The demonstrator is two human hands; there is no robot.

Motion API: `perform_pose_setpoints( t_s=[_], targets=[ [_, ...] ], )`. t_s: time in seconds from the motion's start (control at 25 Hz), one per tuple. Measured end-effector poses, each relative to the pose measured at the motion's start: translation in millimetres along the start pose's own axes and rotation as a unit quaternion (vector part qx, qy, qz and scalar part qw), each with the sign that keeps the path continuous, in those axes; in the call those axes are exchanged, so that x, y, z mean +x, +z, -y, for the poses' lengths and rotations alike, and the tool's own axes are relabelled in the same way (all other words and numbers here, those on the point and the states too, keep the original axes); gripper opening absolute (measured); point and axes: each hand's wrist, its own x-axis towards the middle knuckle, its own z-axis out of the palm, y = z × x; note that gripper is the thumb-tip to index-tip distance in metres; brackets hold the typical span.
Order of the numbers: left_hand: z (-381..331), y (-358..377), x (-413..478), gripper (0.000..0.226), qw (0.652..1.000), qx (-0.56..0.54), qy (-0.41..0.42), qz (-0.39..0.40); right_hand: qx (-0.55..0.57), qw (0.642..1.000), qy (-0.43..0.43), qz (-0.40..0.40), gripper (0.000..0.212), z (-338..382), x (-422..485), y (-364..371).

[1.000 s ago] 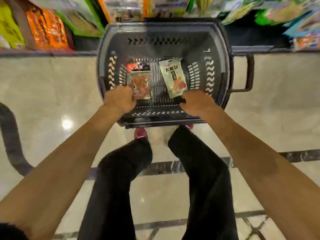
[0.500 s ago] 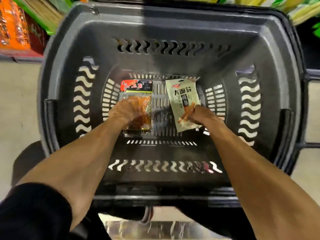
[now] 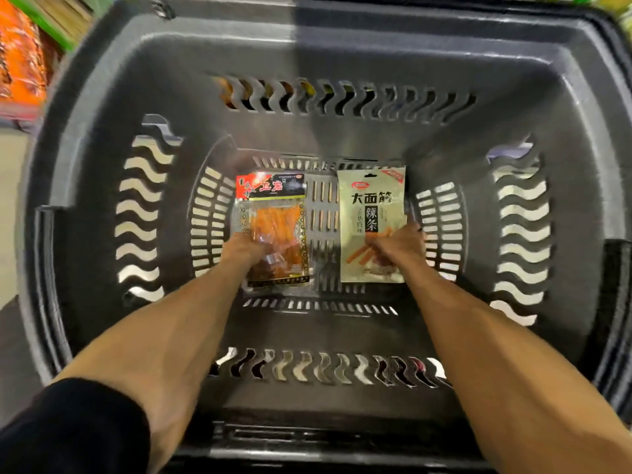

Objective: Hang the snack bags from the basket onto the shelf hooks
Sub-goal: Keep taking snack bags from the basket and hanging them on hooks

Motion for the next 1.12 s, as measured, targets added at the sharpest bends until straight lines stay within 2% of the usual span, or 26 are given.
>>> perform_pose_setpoints(
  t_s=[0.04,0.12,0.24,0.32,0.48,0.64,0.72,0.8,1.0,1.12],
  targets=[
    [0.5,0.0,-1.0,0.063,0.997,-0.072,-0.012,0.024,0.061,0.997,0.029,0.025,0.109,-4.1,3.0,0.2],
    [-1.1,-0.5,-8.4,0.044,0.985,-0.159,-0.041,0.057,0.138,0.985,0.062,0.081,0.080,-3.1,-6.9,-1.9],
    [-8.9,-6.0,-25.9,0.027,0.978,-0.176,-0.020,0.111,0.144,0.982,0.050,0.111,0.047,6.1,-37.6,-10.0],
    [-13.2,-12.5,-38.7,0.018,0.979,-0.176,0.000,0.107,0.134,0.985,0.034,0.107,0.043,13.2,-60.8,-18.9],
    [-15.3,-49.8,-100.7,0.011,0.986,-0.126,0.106,-0.030,0.140,0.986,0.027,0.090,0.044,28.6,-129.2,-60.1],
    [-16.5,-105.1,-188.2,0.009,0.977,-0.100,0.183,-0.045,0.122,0.989,0.008,0.084,0.039,48.7,-219.6,-121.2],
    [-19.0,-130.3,-230.8,0.008,0.972,-0.126,0.190,-0.061,0.111,0.991,-0.007,0.078,0.033,63.2,-264.9,-150.3],
    [-26.4,-155.4,-281.3,0.020,0.965,-0.164,0.195,-0.054,0.111,0.991,-0.015,0.072,0.013,78.0,-302.3,-177.4],
    [-17.8,-211.9,-415.2,0.029,0.940,-0.269,0.200,-0.059,0.105,0.986,-0.090,0.098,0.030,115.1,-410.6,-255.2],
    [2.2,-232.4,-497.8,0.009,0.917,-0.336,0.203,-0.067,0.124,0.968,-0.179,0.127,0.023,118.2,-469.3,-301.1]
  ],
)
